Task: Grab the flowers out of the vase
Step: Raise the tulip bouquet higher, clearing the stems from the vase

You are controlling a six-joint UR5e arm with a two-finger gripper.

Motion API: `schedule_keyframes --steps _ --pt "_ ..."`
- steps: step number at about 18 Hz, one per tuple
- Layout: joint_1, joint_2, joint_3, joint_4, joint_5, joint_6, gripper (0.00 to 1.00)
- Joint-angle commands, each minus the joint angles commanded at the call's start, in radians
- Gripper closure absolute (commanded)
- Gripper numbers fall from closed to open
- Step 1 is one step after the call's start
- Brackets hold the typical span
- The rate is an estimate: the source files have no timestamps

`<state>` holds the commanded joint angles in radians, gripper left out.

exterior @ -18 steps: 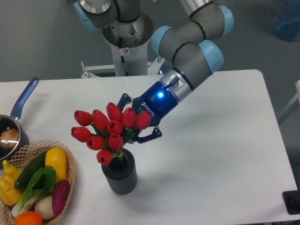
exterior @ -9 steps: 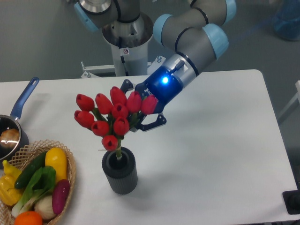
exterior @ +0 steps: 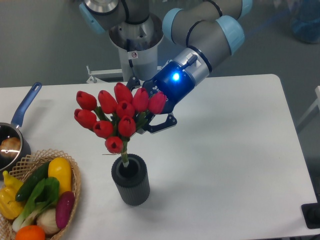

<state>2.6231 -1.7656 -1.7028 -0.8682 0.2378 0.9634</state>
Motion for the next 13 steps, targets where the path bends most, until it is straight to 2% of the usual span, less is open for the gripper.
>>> schedule_keyframes --steps 7,13 --pt "0.012 -0.005 0.052 0.0 0.0 -0.026 0.56" --pt "0.032 -0.005 0.069 0.0 0.0 -0.049 0.56"
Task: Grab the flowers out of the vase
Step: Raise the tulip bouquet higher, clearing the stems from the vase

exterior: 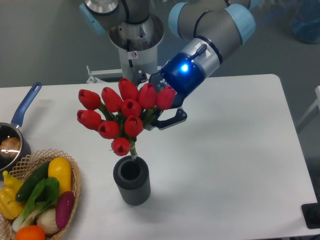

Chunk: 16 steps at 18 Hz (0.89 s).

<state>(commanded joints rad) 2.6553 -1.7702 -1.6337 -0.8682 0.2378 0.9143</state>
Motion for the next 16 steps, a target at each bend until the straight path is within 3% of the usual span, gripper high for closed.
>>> schedule_keyframes --steps 13,16 --pt "0.017 -0.002 -0.003 0.0 -0.003 -0.015 0.56" --pt "0.043 -0.002 -0.012 0.0 -0.052 -0.018 0.56"
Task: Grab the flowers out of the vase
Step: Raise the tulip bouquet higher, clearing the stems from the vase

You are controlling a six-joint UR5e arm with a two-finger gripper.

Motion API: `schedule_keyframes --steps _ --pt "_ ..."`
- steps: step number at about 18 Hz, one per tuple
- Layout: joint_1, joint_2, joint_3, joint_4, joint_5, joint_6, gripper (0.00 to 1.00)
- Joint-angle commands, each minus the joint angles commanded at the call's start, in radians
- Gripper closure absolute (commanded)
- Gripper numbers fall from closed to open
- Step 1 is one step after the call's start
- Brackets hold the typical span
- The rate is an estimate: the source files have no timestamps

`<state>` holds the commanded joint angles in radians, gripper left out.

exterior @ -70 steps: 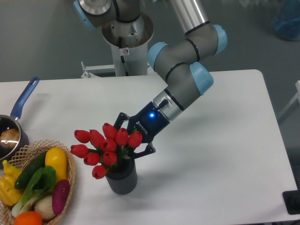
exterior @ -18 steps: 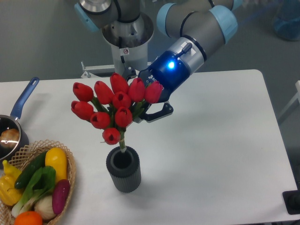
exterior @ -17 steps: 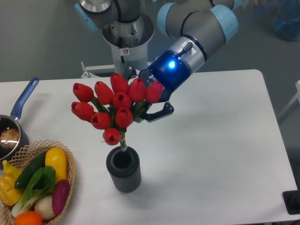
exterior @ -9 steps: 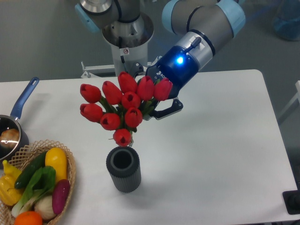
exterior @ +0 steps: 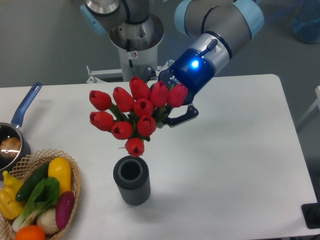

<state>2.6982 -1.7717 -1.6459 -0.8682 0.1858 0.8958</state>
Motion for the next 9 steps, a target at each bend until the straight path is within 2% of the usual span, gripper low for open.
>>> schedule_keyframes --steps 9 --pt "0.009 0.002 -0.014 0.0 -0.011 0.002 0.56"
